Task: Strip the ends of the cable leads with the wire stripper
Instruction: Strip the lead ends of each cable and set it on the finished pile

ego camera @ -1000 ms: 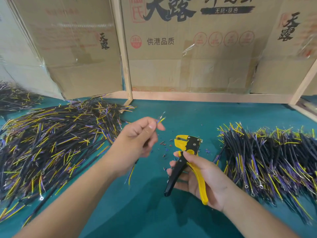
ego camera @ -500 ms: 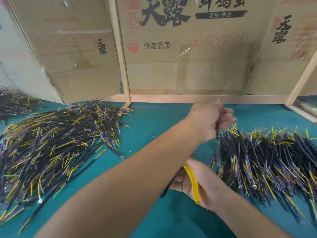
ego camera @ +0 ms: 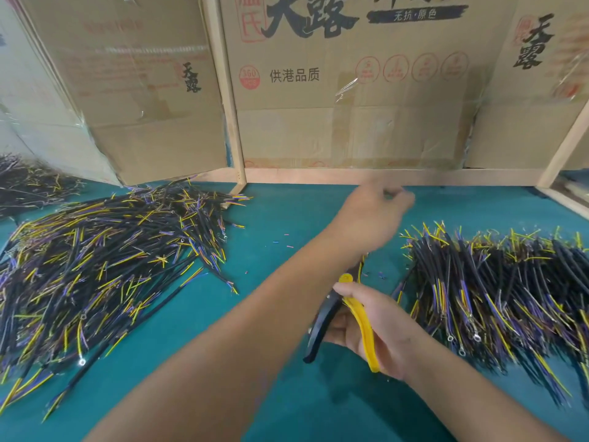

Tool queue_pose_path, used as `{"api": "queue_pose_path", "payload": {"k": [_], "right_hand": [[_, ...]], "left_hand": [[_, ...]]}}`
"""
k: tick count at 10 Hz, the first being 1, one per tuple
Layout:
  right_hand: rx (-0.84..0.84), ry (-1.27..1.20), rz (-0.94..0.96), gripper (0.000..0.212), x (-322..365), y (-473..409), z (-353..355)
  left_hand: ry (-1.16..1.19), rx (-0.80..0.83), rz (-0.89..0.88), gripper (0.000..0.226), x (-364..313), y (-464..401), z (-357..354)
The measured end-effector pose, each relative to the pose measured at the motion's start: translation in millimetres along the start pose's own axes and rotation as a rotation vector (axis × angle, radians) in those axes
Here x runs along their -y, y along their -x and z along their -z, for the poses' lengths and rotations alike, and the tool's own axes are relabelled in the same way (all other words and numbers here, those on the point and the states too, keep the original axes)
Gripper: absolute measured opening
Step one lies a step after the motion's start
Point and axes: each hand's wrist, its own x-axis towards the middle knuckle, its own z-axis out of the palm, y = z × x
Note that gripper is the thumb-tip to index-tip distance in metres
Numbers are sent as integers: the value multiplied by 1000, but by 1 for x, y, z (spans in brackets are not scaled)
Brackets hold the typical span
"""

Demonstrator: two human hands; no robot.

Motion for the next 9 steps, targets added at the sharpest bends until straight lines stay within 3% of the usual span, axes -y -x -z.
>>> {"api": "queue_pose_path", "payload": {"k": [1,2,3,5,7,9], "right_hand": [[42,-9,19,31,1,-1,0],[53,-18,7,33,1,-3,2],[64,-23,-5,33,0,-4,-1],[106,-34,-4,46,0,-8,3],[124,-16,-11,46,-1,-9,1],[116,-10,-13,38,1,-6,-2]], "left_hand": [[-348,-24,-47,16,43,18,80],[-1205,131,230,25,97,42,160],[-1460,220,402,30,134,72,195],[-1250,44,152,23,155,65,199],[-1229,84,71,12,164,57,192],[-1200,101,-30,17,166,56,189]]}}
